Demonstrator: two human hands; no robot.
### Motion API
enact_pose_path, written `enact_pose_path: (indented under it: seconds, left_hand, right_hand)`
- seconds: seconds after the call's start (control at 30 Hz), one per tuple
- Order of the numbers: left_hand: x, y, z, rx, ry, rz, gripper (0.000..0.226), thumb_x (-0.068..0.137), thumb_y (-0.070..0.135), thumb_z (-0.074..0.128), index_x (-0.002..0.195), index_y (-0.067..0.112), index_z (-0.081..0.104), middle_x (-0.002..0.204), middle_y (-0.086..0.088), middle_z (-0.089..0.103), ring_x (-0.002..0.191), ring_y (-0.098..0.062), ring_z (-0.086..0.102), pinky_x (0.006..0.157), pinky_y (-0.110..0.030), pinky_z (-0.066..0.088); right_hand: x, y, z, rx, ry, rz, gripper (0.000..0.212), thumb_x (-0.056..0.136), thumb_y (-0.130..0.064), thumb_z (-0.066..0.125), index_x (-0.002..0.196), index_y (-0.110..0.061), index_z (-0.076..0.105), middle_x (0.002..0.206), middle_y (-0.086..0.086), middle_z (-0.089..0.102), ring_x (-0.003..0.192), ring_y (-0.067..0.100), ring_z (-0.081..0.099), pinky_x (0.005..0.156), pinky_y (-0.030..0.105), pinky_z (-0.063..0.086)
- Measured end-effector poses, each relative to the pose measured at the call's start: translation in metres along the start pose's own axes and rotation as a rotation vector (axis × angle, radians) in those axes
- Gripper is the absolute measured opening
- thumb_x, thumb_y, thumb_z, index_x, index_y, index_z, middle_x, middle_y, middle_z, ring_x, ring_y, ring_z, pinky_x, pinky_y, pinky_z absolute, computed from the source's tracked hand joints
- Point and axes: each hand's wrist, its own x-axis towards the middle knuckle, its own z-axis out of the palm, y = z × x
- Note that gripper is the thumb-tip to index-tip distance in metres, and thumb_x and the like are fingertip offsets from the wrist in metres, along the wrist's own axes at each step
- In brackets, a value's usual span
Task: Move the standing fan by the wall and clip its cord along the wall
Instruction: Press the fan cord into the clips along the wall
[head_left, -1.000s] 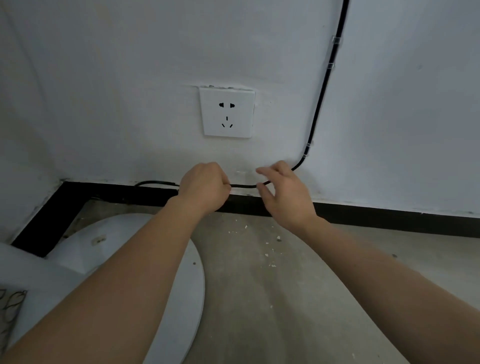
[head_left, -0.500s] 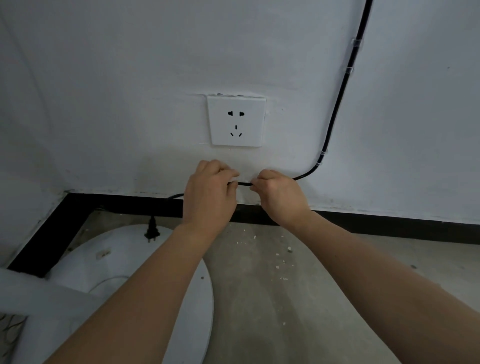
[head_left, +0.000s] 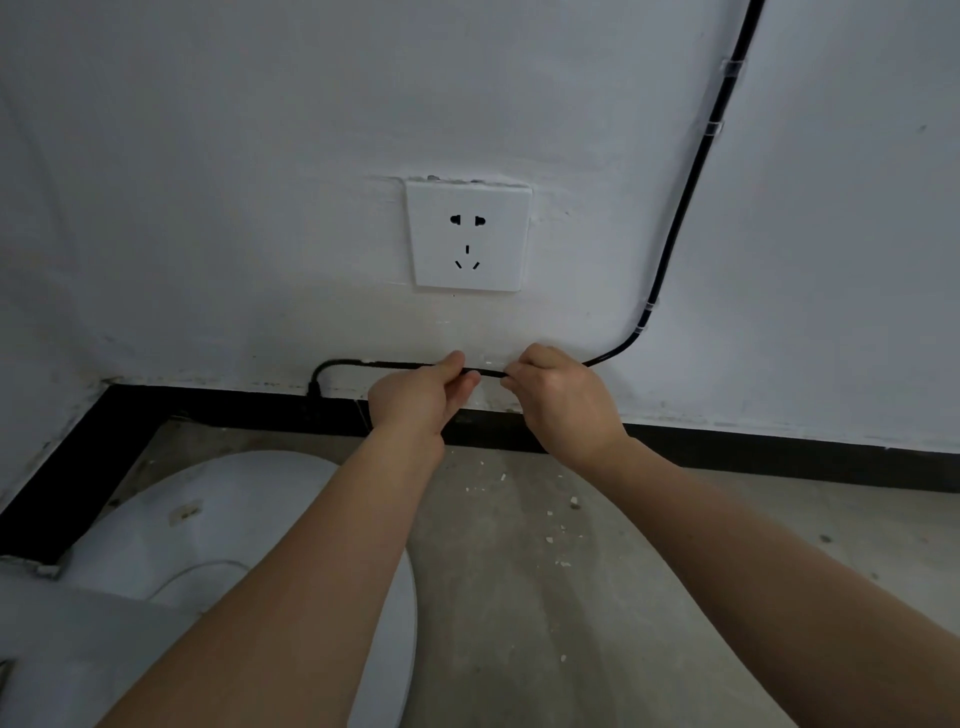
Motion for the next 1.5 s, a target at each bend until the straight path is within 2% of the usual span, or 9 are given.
enact_pose_path:
  seconds: [0.1,0.23,0.3,0.37,0.47,0.57,0.7,1.1,1.5]
  left_hand:
    - [0.000,-0.002,-0.001,0.074,0.043,0.096,0.010,0.081,0.001,0.071,0.079,-0.002,0.062,0.072,-0.011,0.066,0.047,-0.008,0.066,0.048,-0.014,0.055]
    - [-0.002,-0.006,0.002,0.129,0.092,0.247,0.012,0.082,0.001,0.070,0.072,0.002,0.063,0.070,-0.009,0.066,0.049,-0.009,0.067,0.050,-0.014,0.054]
    - [-0.002,-0.008,0.001,0.175,0.099,0.315,0.013,0.083,0.002,0.069,0.071,0.005,0.064,0.069,-0.009,0.067,0.053,-0.010,0.069,0.052,-0.014,0.055]
    - [-0.001,-0.011,0.000,0.214,0.101,0.366,0.014,0.084,0.003,0.068,0.070,0.007,0.065,0.069,-0.008,0.068,0.057,-0.011,0.070,0.055,-0.014,0.055]
    - [0.001,-0.015,-0.001,0.238,0.109,0.410,0.016,0.085,0.004,0.067,0.071,0.011,0.066,0.069,-0.007,0.069,0.060,-0.011,0.071,0.056,-0.014,0.054]
    - [0.004,-0.020,0.002,0.250,0.132,0.450,0.017,0.087,0.004,0.065,0.071,0.012,0.066,0.068,-0.005,0.068,0.058,-0.010,0.070,0.055,-0.013,0.053]
    - [0.009,-0.024,0.005,0.238,0.137,0.492,0.019,0.088,0.004,0.063,0.071,0.014,0.065,0.067,-0.003,0.067,0.055,-0.006,0.069,0.056,-0.013,0.053]
    - [0.018,-0.020,0.011,0.120,0.130,0.531,0.022,0.087,0.001,0.063,0.070,0.013,0.067,0.064,-0.001,0.066,0.053,-0.007,0.068,0.056,-0.015,0.054]
    - [0.022,-0.029,0.011,0.100,0.141,0.493,0.019,0.086,0.003,0.065,0.071,0.014,0.068,0.066,0.001,0.068,0.055,-0.006,0.068,0.058,-0.015,0.054]
  right_hand:
    - [-0.001,-0.001,0.000,0.036,0.000,0.016,0.023,0.094,-0.012,0.053,0.091,0.005,0.068,0.091,0.017,0.061,0.083,0.033,0.058,0.068,0.047,0.051]
    - [-0.004,-0.007,-0.004,0.156,0.109,0.118,0.017,0.087,-0.013,0.063,0.093,0.003,0.069,0.088,0.014,0.062,0.072,0.029,0.060,0.062,0.039,0.052]
    - [-0.008,-0.010,-0.005,0.198,0.150,0.211,0.017,0.087,-0.018,0.062,0.080,-0.003,0.067,0.076,0.007,0.059,0.061,0.023,0.057,0.055,0.033,0.047]
    - [-0.011,-0.010,-0.002,0.253,0.107,0.386,0.032,0.088,-0.025,0.058,0.064,-0.003,0.059,0.059,0.007,0.055,0.052,0.023,0.052,0.051,0.034,0.043]
    - [-0.011,-0.005,-0.001,0.679,0.082,0.789,0.039,0.084,-0.029,0.061,0.063,0.005,0.063,0.059,0.023,0.061,0.049,0.023,0.053,0.053,0.039,0.053]
    - [-0.009,-0.001,0.000,1.126,0.105,1.027,0.023,0.082,-0.020,0.068,0.069,-0.001,0.068,0.065,0.012,0.066,0.053,0.017,0.062,0.054,0.027,0.056]
    - [-0.008,-0.001,0.004,1.246,0.151,1.021,0.013,0.084,-0.008,0.066,0.071,-0.007,0.069,0.068,0.010,0.066,0.057,0.014,0.063,0.057,0.021,0.058]
    - [0.001,-0.008,0.012,1.311,0.274,1.032,0.016,0.084,-0.015,0.068,0.071,-0.007,0.069,0.065,0.008,0.066,0.054,0.013,0.063,0.059,0.024,0.058]
    - [0.010,-0.011,0.016,1.459,0.126,1.117,0.022,0.093,-0.017,0.056,0.088,0.001,0.066,0.080,0.014,0.069,0.068,0.019,0.067,0.063,0.024,0.057]
